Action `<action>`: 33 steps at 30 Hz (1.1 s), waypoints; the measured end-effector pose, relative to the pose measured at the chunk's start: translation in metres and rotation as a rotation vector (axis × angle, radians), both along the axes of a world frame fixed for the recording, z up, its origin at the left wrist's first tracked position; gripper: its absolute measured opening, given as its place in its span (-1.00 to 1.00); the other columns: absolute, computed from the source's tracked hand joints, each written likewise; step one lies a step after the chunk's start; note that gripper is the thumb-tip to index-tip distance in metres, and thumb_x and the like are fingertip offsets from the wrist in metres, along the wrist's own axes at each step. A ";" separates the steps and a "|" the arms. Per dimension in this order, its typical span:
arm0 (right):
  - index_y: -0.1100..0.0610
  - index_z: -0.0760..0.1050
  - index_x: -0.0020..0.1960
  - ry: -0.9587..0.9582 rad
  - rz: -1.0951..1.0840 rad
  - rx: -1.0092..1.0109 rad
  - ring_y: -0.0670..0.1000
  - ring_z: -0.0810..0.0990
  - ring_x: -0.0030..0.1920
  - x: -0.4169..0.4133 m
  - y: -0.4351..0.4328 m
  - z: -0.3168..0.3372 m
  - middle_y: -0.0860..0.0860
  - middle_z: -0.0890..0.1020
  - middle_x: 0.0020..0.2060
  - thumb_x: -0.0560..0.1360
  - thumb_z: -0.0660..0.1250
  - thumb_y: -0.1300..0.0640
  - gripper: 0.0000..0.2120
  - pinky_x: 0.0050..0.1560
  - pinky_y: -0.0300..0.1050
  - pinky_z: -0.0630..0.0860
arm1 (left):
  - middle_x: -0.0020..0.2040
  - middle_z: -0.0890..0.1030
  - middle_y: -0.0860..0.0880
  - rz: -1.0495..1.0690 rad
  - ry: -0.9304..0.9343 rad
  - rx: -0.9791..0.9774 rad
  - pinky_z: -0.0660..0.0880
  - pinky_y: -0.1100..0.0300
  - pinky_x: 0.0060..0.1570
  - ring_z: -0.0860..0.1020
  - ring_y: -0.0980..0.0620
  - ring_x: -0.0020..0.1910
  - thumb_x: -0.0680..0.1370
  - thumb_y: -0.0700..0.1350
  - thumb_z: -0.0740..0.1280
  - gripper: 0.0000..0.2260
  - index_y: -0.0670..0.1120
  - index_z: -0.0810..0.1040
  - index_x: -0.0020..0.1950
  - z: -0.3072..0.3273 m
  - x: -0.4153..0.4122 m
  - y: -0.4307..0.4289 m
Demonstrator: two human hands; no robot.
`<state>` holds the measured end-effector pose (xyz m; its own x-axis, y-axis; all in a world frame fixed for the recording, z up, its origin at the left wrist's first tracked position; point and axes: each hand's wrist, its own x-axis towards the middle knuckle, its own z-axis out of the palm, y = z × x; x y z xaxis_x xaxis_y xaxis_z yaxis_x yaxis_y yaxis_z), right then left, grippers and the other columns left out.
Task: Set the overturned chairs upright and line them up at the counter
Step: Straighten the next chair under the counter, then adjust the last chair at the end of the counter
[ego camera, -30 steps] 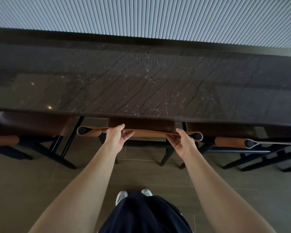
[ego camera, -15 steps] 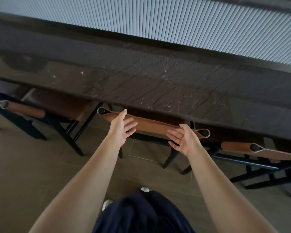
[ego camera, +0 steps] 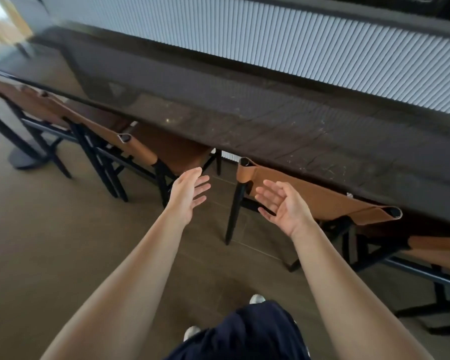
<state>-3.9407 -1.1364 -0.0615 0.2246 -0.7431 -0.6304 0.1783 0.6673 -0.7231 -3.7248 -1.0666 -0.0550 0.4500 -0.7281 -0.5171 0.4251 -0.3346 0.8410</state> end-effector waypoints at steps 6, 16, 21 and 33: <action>0.09 0.62 0.17 -0.058 0.067 0.048 0.06 0.65 0.14 0.087 0.045 0.000 0.05 0.72 0.05 0.64 0.14 0.01 -0.68 0.15 0.05 0.51 | 0.15 0.64 -0.01 0.085 -0.032 -0.001 0.50 0.02 0.21 0.61 0.03 0.13 0.60 0.01 0.28 -0.73 -0.01 0.53 0.28 0.012 0.081 0.069; 0.13 0.62 0.17 -0.076 0.223 0.071 0.09 0.66 0.12 0.217 0.061 0.008 0.07 0.72 0.03 0.63 0.17 0.01 -0.68 0.14 0.08 0.50 | 0.18 0.63 -0.04 0.245 -0.030 0.017 0.45 -0.06 0.29 0.58 -0.01 0.17 0.60 -0.01 0.29 -0.72 -0.05 0.53 0.28 0.027 0.181 0.108; 0.15 0.59 0.20 -0.094 0.276 0.122 0.10 0.66 0.11 0.270 0.047 -0.001 0.09 0.72 0.02 0.63 0.15 0.00 -0.66 0.15 0.08 0.50 | 0.19 0.62 -0.05 0.266 -0.037 0.024 0.45 -0.05 0.28 0.57 -0.01 0.19 0.61 0.03 0.28 -0.69 -0.08 0.52 0.30 0.027 0.222 0.094; 0.15 0.54 0.23 -0.086 0.399 0.206 0.12 0.68 0.08 0.407 -0.014 -0.014 0.11 0.72 0.03 0.62 0.18 -0.05 -0.65 0.12 0.09 0.54 | 0.23 0.58 -0.06 0.328 -0.004 0.069 0.47 -0.04 0.27 0.55 0.00 0.20 0.61 0.04 0.27 -0.64 -0.10 0.46 0.35 0.023 0.333 0.015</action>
<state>-3.5341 -1.1501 -0.0760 0.5255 -0.4488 -0.7228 -0.0681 0.8246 -0.5615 -3.3918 -1.0516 -0.0318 0.6571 -0.5069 -0.5579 0.5161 -0.2369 0.8231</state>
